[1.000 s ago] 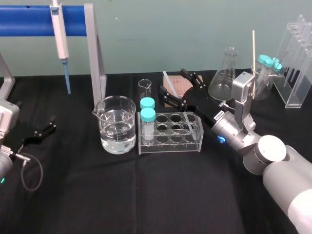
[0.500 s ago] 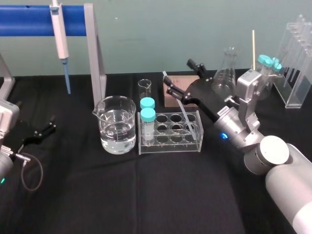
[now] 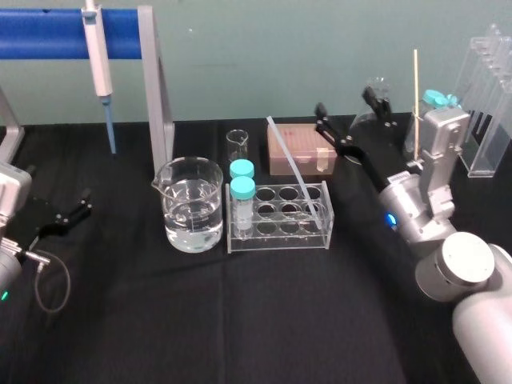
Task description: Pick up the stirring rod with one hand, then place it down.
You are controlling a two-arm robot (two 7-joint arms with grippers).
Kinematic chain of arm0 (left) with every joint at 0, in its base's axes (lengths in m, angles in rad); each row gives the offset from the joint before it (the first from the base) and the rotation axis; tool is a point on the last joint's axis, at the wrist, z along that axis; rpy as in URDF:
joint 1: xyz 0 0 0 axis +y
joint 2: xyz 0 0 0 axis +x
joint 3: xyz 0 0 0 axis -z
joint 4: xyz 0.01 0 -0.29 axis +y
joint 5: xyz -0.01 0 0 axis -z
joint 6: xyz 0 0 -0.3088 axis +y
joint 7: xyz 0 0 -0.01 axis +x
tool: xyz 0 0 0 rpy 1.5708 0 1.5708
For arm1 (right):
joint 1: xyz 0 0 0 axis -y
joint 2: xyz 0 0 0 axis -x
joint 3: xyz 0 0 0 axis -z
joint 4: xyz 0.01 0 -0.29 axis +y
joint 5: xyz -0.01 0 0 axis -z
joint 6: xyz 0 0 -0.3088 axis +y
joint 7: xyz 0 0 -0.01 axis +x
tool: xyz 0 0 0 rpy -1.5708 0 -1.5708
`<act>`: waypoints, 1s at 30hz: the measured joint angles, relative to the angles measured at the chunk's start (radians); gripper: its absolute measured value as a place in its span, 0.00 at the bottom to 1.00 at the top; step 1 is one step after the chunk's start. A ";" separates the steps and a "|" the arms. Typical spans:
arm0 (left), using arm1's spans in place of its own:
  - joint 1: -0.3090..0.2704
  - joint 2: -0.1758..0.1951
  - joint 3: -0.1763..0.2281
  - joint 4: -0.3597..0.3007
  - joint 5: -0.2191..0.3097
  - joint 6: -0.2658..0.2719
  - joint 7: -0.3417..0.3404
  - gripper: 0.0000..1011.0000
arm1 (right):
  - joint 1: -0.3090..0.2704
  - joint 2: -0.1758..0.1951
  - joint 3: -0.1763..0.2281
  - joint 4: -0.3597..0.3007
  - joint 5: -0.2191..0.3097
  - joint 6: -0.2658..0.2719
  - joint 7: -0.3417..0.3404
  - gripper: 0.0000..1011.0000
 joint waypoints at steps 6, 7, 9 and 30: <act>0.000 0.000 0.000 0.000 0.000 0.000 0.000 0.99 | -0.049 -0.007 0.036 -0.060 0.005 0.122 -0.042 0.99; 0.000 0.000 0.000 0.000 0.000 0.000 0.000 0.99 | -0.049 -0.007 0.036 -0.060 0.005 0.122 -0.042 0.99; 0.000 0.000 0.000 0.000 0.000 0.000 0.000 0.99 | -0.063 -0.010 0.045 -0.069 0.008 0.168 -0.056 0.99; 0.000 0.000 0.000 0.000 0.000 0.000 0.000 0.99 | -0.068 -0.014 0.055 -0.063 0.011 0.223 -0.061 0.99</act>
